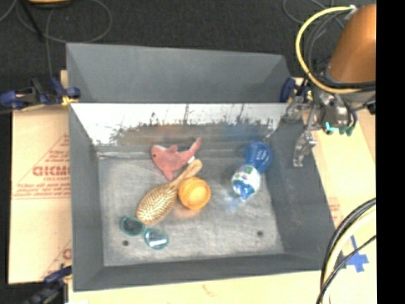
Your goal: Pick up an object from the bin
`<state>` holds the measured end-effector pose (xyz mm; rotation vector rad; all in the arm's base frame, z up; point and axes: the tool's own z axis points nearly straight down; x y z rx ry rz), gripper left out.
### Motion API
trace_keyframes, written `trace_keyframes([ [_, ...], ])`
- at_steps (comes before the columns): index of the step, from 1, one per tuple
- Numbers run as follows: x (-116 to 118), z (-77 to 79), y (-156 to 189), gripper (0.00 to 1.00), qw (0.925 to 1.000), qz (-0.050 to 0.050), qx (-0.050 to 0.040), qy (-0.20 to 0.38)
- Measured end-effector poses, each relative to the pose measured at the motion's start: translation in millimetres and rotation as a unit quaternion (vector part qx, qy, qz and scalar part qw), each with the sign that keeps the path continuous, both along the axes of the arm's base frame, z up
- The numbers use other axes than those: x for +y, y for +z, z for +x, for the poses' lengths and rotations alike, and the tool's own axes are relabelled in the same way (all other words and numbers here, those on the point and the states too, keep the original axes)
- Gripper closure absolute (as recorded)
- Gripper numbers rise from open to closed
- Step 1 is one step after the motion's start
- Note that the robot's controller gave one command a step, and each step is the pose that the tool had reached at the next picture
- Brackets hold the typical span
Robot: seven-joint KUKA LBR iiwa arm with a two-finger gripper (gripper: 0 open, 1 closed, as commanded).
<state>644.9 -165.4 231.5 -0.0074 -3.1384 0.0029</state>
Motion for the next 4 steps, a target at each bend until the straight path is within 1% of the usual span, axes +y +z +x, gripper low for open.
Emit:
trace_keyframes([
  [1, 0.7, 1.5, 5.8, 0.0, 1.0, -0.001, -0.0044, 0.001],
  [2, 7.4, 4.7, -44.9, 0.0, 0.9967, -0.001, -0.0049, 0.081],
  [3, 12.1, 9.4, -67.3, 0.0, 0.9509, 0.0, -0.0032, 0.31],
  [4, 21.1, 6.1, -84.3, 0.0, 0.9294, 0.001, -0.002, 0.369],
])
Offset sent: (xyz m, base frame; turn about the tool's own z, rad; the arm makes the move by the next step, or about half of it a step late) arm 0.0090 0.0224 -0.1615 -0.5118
